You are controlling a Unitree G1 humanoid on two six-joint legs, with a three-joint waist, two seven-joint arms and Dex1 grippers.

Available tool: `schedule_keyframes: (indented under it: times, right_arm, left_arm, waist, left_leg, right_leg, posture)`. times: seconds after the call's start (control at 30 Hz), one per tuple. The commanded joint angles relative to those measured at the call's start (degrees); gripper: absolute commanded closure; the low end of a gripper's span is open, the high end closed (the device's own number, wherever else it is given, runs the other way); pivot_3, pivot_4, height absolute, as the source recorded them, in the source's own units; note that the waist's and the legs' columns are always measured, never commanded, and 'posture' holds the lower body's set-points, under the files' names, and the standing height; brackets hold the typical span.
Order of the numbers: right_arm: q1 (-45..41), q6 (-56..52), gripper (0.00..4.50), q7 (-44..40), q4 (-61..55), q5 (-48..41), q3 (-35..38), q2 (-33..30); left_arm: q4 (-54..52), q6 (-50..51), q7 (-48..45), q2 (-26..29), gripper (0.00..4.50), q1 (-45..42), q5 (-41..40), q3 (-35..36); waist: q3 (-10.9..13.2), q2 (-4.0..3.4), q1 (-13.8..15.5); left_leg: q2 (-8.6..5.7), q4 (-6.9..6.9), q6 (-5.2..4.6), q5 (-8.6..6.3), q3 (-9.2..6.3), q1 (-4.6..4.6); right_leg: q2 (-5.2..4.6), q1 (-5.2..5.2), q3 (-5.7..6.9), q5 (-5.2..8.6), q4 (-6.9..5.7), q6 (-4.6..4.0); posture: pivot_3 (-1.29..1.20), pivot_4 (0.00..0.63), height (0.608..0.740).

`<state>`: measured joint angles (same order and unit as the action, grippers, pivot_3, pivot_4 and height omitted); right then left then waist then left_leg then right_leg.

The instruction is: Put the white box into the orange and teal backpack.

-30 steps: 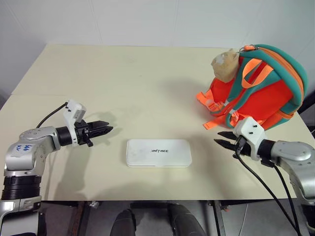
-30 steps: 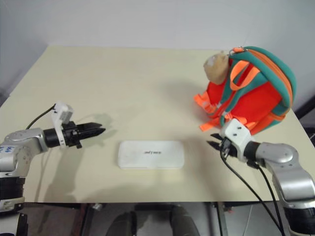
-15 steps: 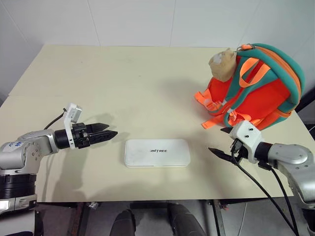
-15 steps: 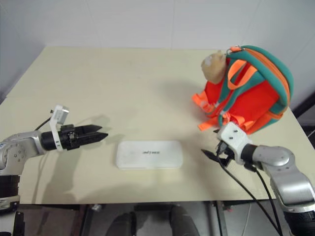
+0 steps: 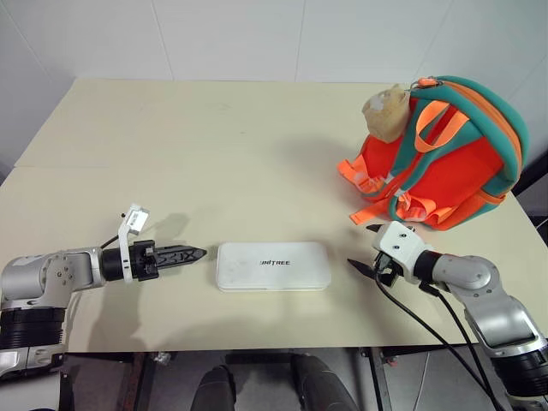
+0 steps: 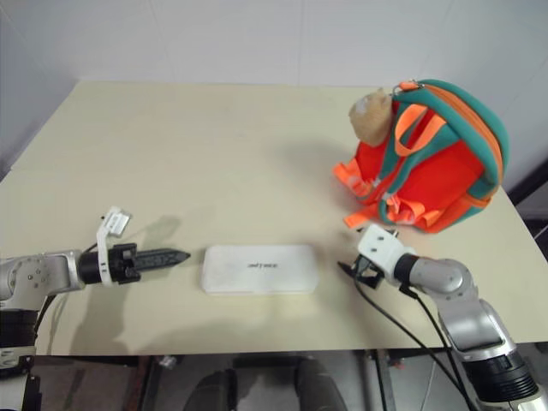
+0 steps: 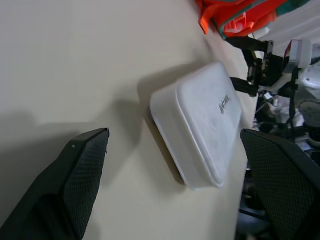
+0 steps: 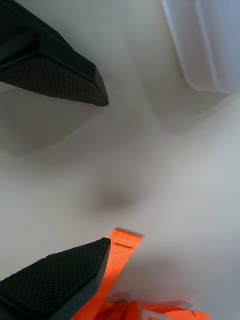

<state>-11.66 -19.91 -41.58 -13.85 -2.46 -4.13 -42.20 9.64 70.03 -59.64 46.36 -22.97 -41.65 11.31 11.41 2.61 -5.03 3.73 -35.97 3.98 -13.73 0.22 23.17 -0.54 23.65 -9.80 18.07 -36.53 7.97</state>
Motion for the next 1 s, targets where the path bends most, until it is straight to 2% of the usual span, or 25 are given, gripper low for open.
schedule_keyframes:
  times: [0.03, 0.37, 0.57, 0.77, 1.0]
  right_arm:
    - [-1.0, 1.1, 0.02, 0.2, 0.4, 0.9, -1.2, 1.1]
    - [-1.6, 2.3, 0.02, -2.1, 1.3, 2.2, -3.3, 1.3]
    - [-2.9, 1.8, 0.02, -2.0, 0.4, 2.3, -3.9, 2.3]
    - [-3.2, 2.0, 0.02, -1.8, 0.6, 2.6, -3.9, 2.8]
    - [-3.8, 2.7, 0.02, -1.6, 1.1, 2.9, -3.8, 3.0]
  left_arm:
    - [1.5, 2.0, -2.8, 1.2, 0.01, 0.1, -0.6, -3.0]
    - [6.0, 2.3, -3.8, -3.7, 0.01, -5.1, 1.0, -9.8]
    - [4.6, 3.5, -5.2, -5.6, 0.01, -5.9, 0.7, -13.4]
    - [5.9, 3.0, -6.0, -5.9, 0.01, -6.6, 1.4, -14.9]
    - [6.9, 3.5, -4.6, -2.7, 0.01, -7.8, 4.7, -17.6]
  waist:
    - [0.0, 0.01, 0.0]
    - [-0.1, 0.02, 0.4]
    - [-0.1, 0.0, 0.3]
    - [-0.1, -0.02, 0.3]
    - [-0.2, -0.06, 0.2]
  left_leg:
    - [0.0, -0.01, 0.0, 0.0, 0.0, 0.0]
    - [-0.01, -0.07, 0.01, 0.0, -0.01, -0.08]
    - [-0.02, -0.08, 0.0, 0.0, -0.03, -0.09]
    - [-0.02, -0.07, 0.0, 0.0, -0.04, -0.1]
    - [-0.02, -0.07, 0.0, 0.0, -0.03, -0.13]
  right_leg:
    - [0.0, 0.0, 0.0, 0.0, -0.01, 0.0]
    - [-0.01, -0.13, 0.0, -0.01, 0.0, 0.0]
    - [-0.01, -0.18, 0.0, -0.02, 0.0, 0.03]
    - [-0.01, -0.17, 0.0, -0.01, 0.0, 0.02]
    - [-0.01, -0.18, 0.0, -0.01, 0.0, 0.02]
  posture:
    - [0.0, 0.15, 0.74]
    - [0.0, 0.15, 0.74]
    - [0.0, 0.15, 0.74]
    - [0.0, 0.15, 0.74]
    - [0.0, 0.15, 0.74]
